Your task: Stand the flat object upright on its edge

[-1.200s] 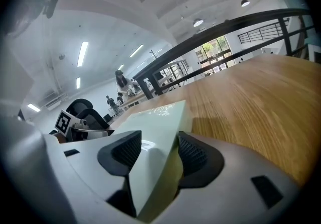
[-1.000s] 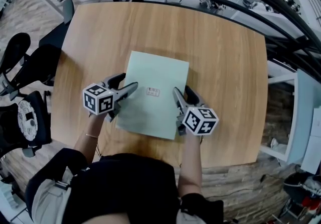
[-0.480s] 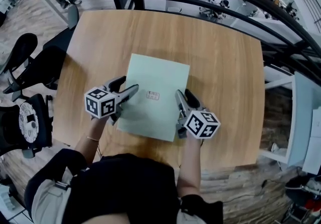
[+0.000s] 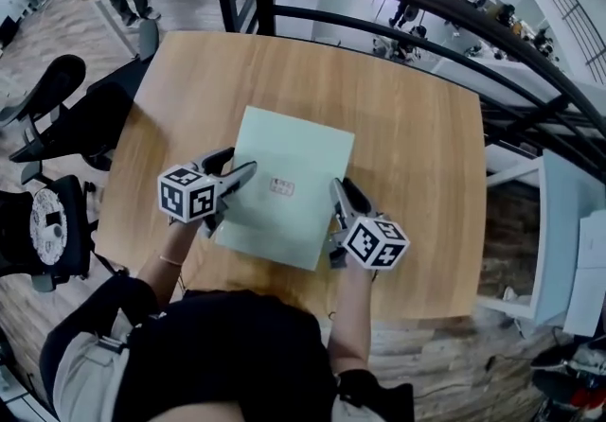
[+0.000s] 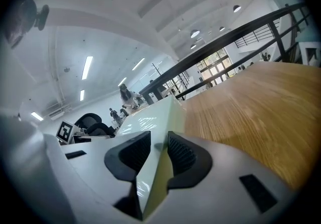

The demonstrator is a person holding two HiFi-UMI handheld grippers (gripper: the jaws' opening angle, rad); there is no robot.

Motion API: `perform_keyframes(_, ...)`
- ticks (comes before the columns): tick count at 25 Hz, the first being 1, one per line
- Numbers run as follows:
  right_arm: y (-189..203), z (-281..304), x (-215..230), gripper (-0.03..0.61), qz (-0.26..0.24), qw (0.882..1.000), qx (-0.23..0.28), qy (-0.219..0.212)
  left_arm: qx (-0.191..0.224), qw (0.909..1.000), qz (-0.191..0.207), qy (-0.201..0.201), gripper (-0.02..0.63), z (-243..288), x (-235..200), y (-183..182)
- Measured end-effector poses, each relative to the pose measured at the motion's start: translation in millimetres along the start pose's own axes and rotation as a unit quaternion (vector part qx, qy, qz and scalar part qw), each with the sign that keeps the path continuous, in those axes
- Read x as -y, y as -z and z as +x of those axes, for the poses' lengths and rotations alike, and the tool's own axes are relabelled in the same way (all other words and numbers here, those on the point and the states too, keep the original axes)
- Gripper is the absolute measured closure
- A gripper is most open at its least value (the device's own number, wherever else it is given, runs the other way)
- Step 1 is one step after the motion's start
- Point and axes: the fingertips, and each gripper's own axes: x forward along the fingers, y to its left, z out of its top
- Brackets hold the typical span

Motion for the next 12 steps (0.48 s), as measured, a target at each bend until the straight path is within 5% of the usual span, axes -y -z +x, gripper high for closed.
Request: perform_keyframes(12,-15,-22,-26,0.488,-0.028,0.999,0.018,-0.018,0.032,0.9993,0.017,-0.009,0.343,-31,16,-16)
